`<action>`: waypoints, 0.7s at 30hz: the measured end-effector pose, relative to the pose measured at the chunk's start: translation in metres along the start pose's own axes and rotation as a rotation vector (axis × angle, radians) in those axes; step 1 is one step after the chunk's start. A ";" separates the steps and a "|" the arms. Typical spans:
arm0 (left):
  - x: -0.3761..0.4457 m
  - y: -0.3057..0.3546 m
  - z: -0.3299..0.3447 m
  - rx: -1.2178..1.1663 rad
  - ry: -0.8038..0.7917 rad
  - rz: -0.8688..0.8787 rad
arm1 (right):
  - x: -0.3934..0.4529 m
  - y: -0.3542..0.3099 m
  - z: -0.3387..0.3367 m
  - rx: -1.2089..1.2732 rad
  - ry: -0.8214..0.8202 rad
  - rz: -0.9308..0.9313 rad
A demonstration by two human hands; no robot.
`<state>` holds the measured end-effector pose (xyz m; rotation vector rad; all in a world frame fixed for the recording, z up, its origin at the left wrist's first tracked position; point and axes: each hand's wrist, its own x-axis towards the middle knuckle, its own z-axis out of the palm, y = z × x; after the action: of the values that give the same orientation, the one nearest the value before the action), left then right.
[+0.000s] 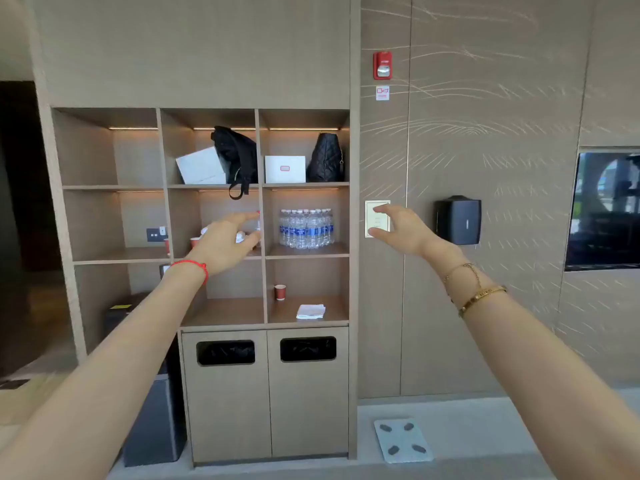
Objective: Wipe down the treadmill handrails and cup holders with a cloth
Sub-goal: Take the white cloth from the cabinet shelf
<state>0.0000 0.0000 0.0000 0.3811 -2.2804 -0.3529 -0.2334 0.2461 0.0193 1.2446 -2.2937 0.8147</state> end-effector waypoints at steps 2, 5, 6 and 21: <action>-0.001 0.000 -0.002 -0.005 0.007 -0.003 | -0.001 -0.002 -0.001 0.010 0.010 -0.001; -0.007 -0.002 0.001 0.003 -0.003 -0.013 | -0.005 0.000 0.003 0.017 0.016 0.008; -0.009 -0.003 0.004 0.003 0.000 -0.017 | -0.009 0.003 0.007 0.019 0.021 0.010; -0.139 -0.034 0.081 0.015 -0.139 -0.069 | -0.135 0.040 0.095 0.086 -0.079 0.029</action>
<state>0.0358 0.0325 -0.1574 0.4564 -2.4104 -0.4089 -0.2037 0.2835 -0.1442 1.3044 -2.3666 0.8979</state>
